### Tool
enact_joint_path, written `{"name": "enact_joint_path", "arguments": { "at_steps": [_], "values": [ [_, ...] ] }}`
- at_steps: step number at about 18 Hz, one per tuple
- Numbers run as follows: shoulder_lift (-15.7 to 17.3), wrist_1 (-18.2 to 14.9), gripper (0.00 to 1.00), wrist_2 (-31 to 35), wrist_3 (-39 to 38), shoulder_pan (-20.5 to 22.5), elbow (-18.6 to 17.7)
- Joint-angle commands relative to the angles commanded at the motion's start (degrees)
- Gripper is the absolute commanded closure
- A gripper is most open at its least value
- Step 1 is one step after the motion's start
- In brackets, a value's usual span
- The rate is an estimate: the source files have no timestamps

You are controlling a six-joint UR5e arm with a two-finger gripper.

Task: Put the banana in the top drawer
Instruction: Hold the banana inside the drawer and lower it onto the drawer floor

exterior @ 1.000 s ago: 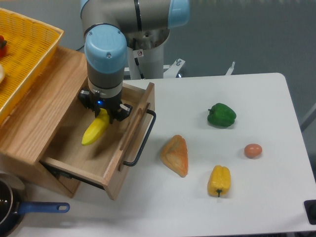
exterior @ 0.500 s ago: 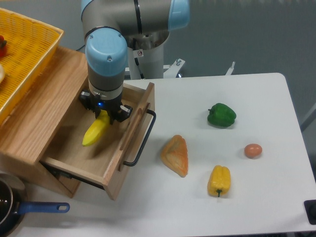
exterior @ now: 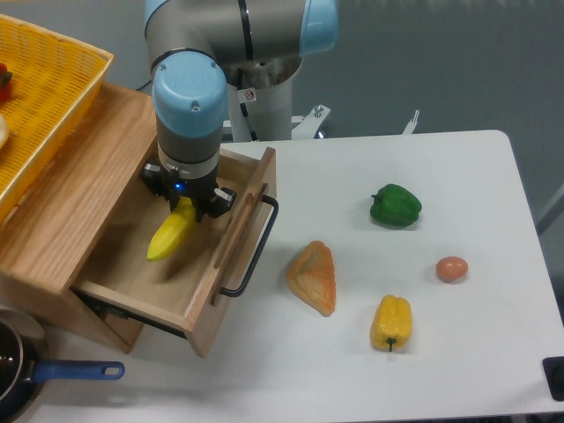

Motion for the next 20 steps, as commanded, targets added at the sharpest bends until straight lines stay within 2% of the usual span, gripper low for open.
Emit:
{"name": "enact_joint_path", "arguments": {
  "at_steps": [20],
  "values": [
    [0.00,0.00,0.64,0.62,-0.17,-0.79,-0.35]
  ]
}}
